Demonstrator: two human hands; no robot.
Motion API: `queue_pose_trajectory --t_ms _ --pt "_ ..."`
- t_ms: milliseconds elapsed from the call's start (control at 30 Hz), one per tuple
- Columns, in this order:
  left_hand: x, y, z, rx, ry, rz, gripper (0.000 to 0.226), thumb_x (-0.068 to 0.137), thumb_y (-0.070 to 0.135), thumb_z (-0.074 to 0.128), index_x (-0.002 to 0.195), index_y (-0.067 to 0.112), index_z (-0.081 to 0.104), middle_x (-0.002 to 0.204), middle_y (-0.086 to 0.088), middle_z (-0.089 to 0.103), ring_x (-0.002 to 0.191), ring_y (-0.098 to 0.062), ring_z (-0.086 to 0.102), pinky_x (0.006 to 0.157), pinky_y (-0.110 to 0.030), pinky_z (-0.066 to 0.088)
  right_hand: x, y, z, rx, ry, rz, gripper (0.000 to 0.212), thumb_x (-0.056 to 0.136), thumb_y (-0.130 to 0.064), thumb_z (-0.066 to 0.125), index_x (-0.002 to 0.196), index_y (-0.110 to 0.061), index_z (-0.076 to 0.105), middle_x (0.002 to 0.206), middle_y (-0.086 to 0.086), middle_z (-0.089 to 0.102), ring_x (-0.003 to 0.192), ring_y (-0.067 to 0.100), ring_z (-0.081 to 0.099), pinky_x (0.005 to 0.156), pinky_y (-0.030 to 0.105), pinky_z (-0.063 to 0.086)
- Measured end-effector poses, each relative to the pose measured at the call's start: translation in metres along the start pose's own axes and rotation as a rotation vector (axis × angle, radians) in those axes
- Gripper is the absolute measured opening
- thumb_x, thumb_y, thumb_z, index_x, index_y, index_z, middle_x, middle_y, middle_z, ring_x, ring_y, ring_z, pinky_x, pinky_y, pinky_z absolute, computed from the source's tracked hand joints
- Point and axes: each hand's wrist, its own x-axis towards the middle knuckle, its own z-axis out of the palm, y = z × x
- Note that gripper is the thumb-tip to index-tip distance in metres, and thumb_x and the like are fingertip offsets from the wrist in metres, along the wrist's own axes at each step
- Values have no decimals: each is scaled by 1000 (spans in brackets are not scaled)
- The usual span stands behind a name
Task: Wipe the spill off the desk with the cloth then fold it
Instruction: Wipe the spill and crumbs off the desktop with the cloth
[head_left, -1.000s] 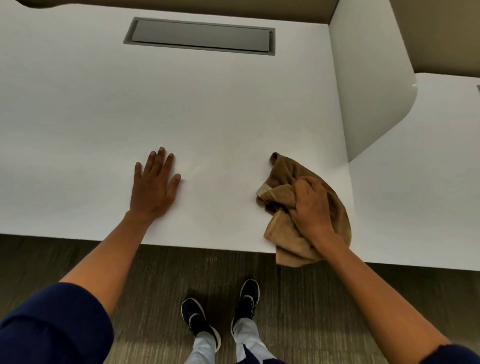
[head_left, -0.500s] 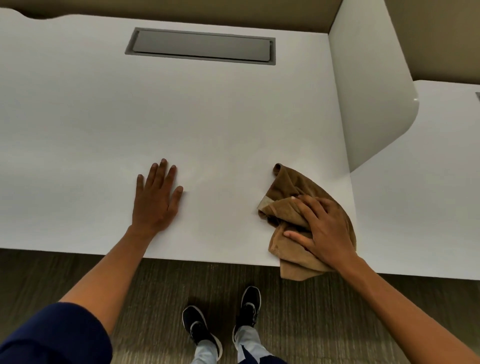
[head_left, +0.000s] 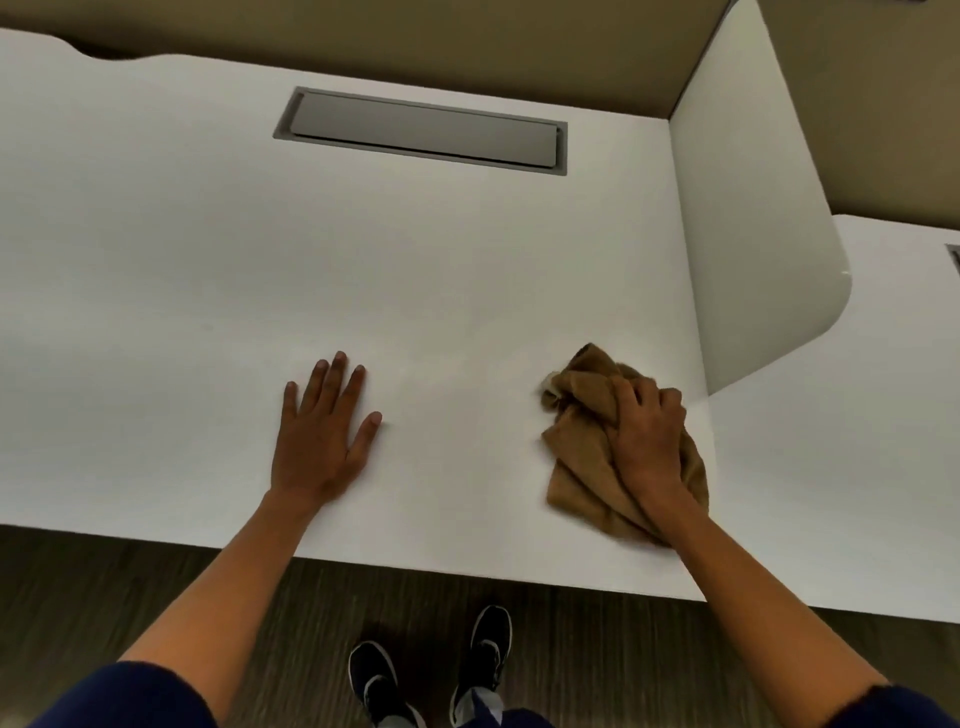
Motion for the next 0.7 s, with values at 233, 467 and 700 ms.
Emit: queue_pose_trajectory --t_ms 233,467,700 --pt "2 -1 2 -16 21 4 68 99 57 19 159 25 15 168 3 1 154 -16 -1 124 -50 6 95 -5 15 -3 49 194 30 100 -11 42 126 -6 54 123 19 53 107 41 47 84 40 41" --pt "3 -3 4 -20 23 8 65 100 53 20 158 25 15 168 2 2 154 -16 -1 124 -50 6 130 -18 30 222 -11 261 40 105 -16 35 144 -11 41 151 14 40 147 31 24 121 43 19" --pt "2 -2 3 -40 26 4 63 101 52 17 158 26 16 168 3 3 154 -15 -2 124 -50 6 108 -63 24 363 -117 160 41 102 -26 44 141 -15 48 142 13 51 135 31 42 113 39 33"
